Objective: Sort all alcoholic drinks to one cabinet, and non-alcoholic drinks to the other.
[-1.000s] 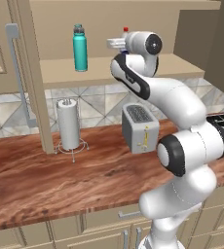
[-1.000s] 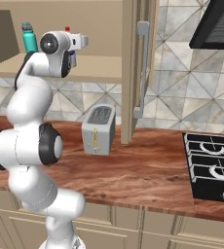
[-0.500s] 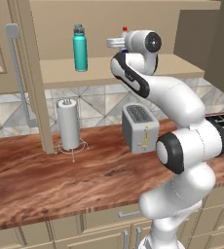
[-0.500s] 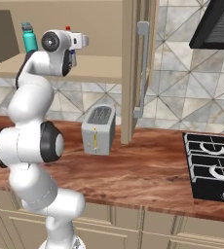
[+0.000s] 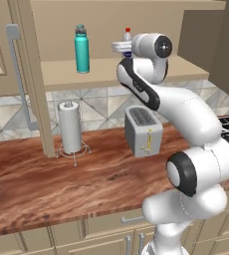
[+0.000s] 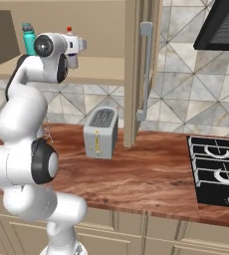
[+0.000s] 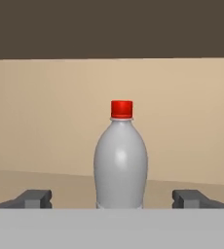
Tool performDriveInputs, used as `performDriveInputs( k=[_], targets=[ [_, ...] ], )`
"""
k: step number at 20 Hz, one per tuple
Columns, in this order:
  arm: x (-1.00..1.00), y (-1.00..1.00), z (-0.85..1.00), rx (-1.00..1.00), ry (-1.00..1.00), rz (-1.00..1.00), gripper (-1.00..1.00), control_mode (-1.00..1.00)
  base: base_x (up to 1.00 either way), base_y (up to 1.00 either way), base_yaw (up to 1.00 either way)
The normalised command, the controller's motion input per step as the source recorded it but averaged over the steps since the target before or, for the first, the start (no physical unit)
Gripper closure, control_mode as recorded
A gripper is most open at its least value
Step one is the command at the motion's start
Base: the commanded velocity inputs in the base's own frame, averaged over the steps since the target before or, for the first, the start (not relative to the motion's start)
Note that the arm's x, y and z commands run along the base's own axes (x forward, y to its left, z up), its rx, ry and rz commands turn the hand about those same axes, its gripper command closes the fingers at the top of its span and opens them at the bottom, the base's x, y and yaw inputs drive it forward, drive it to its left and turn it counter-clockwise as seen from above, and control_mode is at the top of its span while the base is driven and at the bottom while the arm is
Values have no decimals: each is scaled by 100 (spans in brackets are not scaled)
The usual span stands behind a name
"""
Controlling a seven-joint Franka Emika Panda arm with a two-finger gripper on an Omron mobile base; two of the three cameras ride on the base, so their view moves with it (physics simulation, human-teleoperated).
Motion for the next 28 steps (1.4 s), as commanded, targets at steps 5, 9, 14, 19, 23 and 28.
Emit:
performDriveInputs(
  k=[5, 9, 14, 19, 23, 28],
  targets=[
    [-91, -7, 18, 0, -4, 0, -100, -100, 0, 0, 0],
    [-100, -18, 17, 0, -3, 0, -100, -100, 0, 0, 0],
    [-100, -26, 1, 0, 2, -4, -100, -100, 0, 0, 0],
    [-100, -28, 0, 0, 20, -8, -100, -100, 0, 0, 0],
    [-100, -20, 0, 0, 35, -13, -100, -100, 0, 0, 0],
    [-96, -14, -10, 0, 41, -13, -100, -100, 0, 0, 0]
  ],
)
